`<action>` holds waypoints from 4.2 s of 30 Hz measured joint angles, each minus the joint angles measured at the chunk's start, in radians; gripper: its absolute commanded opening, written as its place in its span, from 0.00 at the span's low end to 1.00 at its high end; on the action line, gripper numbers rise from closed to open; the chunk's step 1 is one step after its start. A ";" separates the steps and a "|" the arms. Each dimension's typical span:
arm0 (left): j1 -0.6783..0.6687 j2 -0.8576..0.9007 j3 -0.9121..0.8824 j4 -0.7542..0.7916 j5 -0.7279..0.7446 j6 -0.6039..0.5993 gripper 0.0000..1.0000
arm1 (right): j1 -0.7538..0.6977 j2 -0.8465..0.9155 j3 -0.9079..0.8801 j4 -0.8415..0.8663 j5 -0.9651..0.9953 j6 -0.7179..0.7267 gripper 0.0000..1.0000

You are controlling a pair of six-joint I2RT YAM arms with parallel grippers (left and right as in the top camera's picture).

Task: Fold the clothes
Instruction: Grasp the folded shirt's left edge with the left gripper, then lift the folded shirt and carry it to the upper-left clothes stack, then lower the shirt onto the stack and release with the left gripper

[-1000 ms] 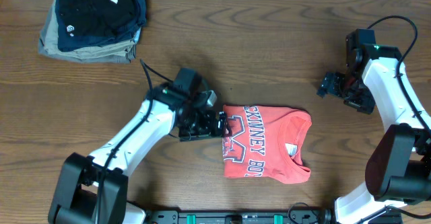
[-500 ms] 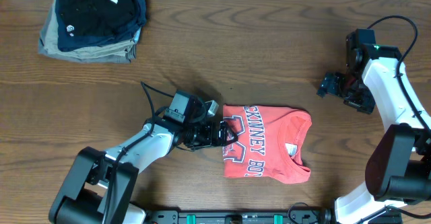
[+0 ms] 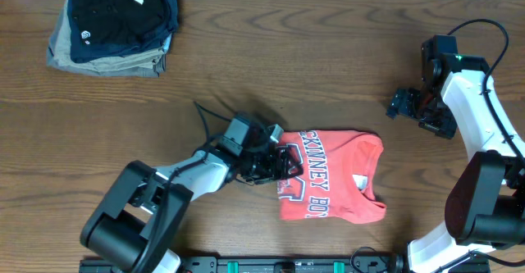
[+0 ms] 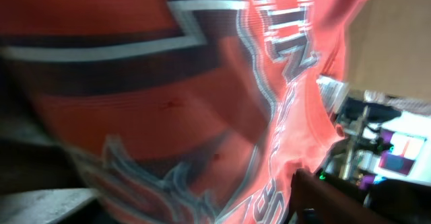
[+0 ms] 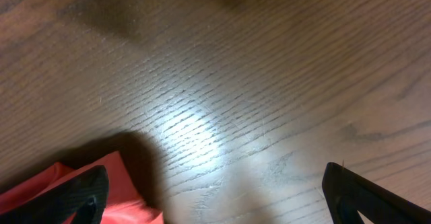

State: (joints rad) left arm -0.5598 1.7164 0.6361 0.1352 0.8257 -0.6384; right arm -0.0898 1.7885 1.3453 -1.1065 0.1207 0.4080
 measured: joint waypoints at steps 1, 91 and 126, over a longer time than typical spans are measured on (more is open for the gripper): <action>-0.012 0.003 -0.002 0.002 -0.016 -0.012 0.34 | 0.000 0.000 0.000 0.000 0.000 0.000 0.99; 0.523 0.074 0.589 0.257 -0.811 0.960 0.06 | 0.000 0.000 0.000 0.000 0.000 0.000 0.99; 0.905 0.451 0.740 0.469 -1.088 0.664 0.98 | 0.000 0.000 0.000 -0.001 0.000 0.000 0.99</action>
State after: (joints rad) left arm 0.3454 2.1670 1.3758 0.6041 -0.2626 0.0257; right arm -0.0898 1.7885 1.3453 -1.1072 0.1207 0.4076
